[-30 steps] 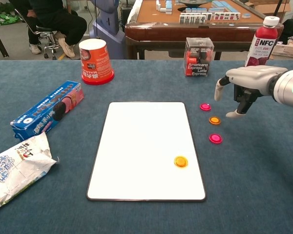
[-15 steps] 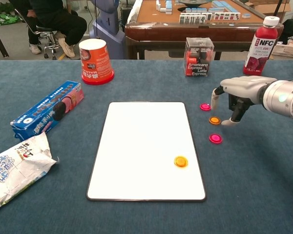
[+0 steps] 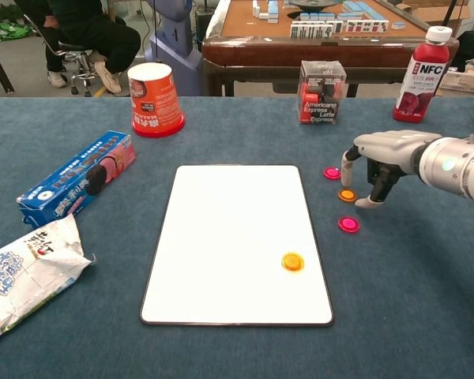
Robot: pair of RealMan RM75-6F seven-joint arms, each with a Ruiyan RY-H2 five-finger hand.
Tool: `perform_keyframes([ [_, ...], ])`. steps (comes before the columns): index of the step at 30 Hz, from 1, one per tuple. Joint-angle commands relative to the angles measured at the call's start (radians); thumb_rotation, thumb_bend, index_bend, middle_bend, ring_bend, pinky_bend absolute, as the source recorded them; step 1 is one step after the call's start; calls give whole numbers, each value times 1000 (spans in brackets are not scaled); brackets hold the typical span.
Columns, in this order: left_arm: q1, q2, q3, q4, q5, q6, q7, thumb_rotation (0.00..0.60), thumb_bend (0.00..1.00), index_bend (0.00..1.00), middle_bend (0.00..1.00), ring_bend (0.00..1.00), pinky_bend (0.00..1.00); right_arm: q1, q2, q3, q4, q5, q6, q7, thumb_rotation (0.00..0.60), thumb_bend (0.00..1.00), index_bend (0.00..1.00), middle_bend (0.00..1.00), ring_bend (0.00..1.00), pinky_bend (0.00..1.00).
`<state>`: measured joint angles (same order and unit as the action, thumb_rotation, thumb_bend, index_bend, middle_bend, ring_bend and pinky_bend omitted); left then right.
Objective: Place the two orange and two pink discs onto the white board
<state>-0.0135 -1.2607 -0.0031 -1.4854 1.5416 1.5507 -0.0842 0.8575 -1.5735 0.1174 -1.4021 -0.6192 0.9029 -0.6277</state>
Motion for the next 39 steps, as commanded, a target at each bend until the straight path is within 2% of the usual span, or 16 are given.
perform_keyframes([
  [1, 0, -1, 0, 2, -1, -1, -2, 600, 270, 353, 604, 575, 817, 3, -4, 2, 7, 5, -2, -1, 600, 250, 380, 1000, 1000, 1000],
  [39, 7, -4, 4, 11, -2, -2, -11, 600, 271, 353, 604, 575, 817, 33, -46, 2, 63, 40, -18, -24, 600, 267, 432, 1000, 1000, 1000],
])
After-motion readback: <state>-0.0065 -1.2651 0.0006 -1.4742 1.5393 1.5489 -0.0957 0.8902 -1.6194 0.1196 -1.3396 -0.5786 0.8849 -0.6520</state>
